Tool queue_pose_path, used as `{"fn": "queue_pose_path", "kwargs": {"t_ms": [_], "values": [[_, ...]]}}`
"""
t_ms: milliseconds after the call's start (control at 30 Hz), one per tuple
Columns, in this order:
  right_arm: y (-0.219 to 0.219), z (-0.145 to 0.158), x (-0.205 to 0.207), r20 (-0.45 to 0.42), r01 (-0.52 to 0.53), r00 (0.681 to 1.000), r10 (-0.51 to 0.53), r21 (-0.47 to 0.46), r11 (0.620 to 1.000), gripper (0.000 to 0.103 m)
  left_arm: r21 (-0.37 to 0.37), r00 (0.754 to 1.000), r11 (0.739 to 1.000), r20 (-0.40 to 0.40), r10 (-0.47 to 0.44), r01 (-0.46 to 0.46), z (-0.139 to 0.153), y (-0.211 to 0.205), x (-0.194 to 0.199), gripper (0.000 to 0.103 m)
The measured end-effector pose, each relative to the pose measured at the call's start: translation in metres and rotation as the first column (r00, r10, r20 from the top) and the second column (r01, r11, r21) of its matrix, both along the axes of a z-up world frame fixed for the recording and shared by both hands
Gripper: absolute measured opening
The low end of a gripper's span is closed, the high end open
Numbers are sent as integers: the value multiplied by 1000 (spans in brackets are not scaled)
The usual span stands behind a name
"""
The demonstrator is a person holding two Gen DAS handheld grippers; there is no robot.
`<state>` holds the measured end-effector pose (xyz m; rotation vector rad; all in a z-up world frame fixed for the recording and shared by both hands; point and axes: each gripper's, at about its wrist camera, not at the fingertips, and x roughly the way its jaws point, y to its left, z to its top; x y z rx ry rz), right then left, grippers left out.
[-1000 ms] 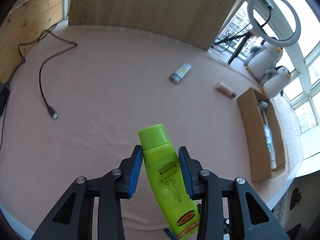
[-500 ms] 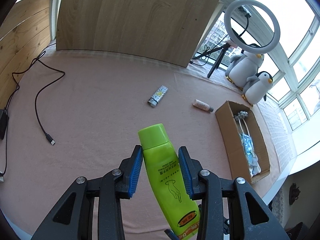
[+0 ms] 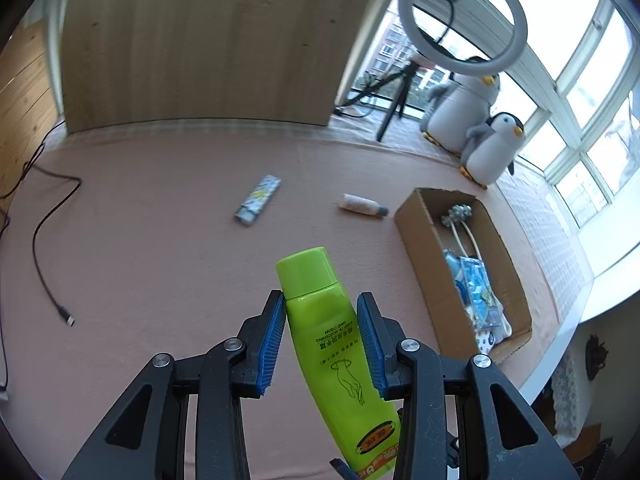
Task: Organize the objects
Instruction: 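Carry the green tube into the cardboard box and open both grippers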
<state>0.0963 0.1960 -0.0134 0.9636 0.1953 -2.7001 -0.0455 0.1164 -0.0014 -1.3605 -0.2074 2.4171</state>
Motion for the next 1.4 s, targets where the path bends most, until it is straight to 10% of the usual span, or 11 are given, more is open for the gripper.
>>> {"fn": "queue_pose_path", "kwargs": {"t_ms": [567, 1033, 1100, 1200, 1400], "values": [[114, 14, -8, -35, 281, 959, -282, -26, 959, 40, -18, 958, 959, -24, -284, 284, 10, 162, -27, 40], [175, 9, -24, -10, 345, 938, -346, -24, 938, 40, -17, 939, 939, 7, -343, 343, -2, 244, -47, 41], [181, 7, -27, -17, 367, 930, -367, -1, 930, 40, -27, 941, 941, 5, -338, 338, -5, 251, -51, 48], [190, 0, -35, -3, 411, 911, -412, 72, 909, 43, -80, 954, 952, -15, -298, 296, -10, 251, -54, 85], [185, 6, -35, -22, 415, 910, -414, 48, 909, 51, -86, 966, 963, -14, -257, 255, -18, 208, -57, 86]]}}
